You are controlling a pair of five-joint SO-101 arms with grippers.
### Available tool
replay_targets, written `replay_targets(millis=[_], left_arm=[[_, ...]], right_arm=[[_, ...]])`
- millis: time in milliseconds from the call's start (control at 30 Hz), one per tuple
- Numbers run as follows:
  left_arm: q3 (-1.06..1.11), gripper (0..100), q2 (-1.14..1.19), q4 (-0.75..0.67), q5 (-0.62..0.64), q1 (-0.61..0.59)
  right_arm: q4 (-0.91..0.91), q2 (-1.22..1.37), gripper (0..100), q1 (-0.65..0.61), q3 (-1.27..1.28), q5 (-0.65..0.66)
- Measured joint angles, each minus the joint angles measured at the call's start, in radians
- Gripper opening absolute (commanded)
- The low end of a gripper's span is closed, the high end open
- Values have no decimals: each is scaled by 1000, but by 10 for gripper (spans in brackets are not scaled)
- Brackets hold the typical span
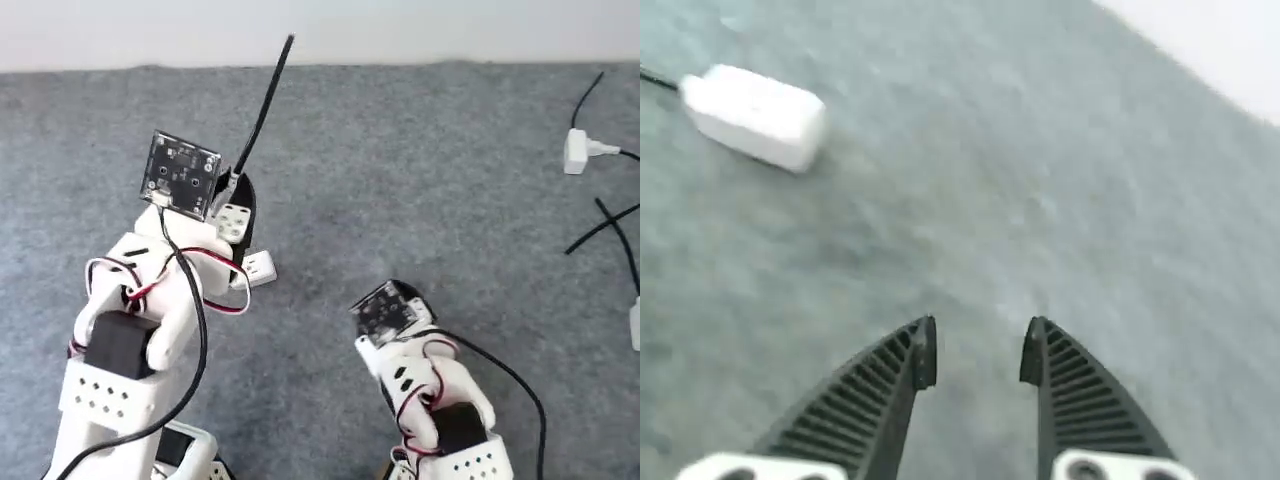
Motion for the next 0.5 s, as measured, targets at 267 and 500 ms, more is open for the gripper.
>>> replay_targets(millis=[267,500], left_arm=[[0,11,0,-14,-25,118],[-44,11,114,-104,25,143]], right_arm=[[-110,0,162,-172,0,0],[-242,0,162,-183,0,-5]])
